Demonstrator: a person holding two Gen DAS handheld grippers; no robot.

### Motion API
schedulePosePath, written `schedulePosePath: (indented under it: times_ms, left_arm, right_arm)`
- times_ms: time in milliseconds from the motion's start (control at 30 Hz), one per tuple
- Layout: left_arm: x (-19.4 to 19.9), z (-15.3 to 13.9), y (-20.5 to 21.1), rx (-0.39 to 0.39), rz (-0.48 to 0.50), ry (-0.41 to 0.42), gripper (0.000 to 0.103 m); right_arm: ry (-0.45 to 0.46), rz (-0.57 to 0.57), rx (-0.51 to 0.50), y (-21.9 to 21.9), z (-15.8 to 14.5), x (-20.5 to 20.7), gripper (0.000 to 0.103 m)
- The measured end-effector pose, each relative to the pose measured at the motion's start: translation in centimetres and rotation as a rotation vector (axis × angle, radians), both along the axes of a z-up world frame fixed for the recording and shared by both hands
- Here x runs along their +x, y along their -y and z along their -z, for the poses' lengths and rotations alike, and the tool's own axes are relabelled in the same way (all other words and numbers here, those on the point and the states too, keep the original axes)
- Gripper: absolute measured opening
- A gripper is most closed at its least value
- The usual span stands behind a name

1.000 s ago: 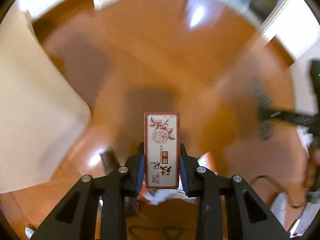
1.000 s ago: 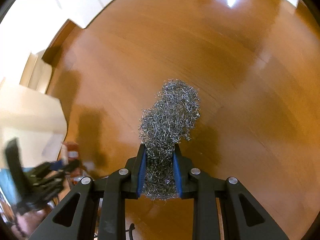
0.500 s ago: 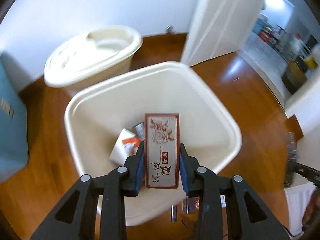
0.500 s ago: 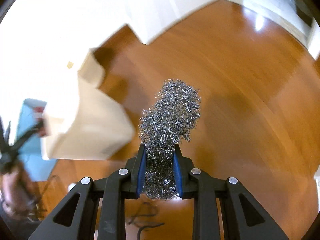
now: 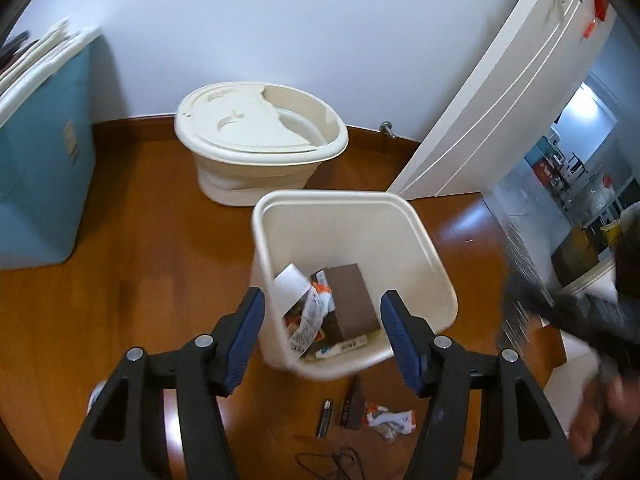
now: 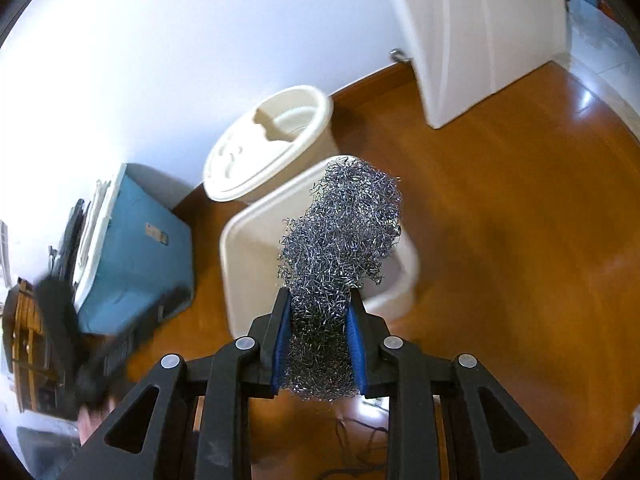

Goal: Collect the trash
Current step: 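Drop the red-white box and steel wool into the wastebasket with both tools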

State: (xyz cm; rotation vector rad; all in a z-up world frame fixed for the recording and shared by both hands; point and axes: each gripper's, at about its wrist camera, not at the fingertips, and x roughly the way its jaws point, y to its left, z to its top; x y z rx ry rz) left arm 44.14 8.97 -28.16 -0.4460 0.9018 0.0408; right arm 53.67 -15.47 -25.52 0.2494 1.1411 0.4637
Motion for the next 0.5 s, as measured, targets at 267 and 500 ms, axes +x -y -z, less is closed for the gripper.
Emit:
schedulePosePath:
  times_ms: [267,500]
  left_arm:
    - [-1.4,1.1,-1.7,0.028,-0.007,-0.019,0.059]
    - [-2.8,3.1,2.7,0.139,0.114,-0.004,0.059]
  right_arm:
    - [-0.125,0.023,-0.047,-6.1,4.6,4.6,0.081]
    - [-0.029,-0.162,-0.217,-1.4,3.9,0.4,0.081]
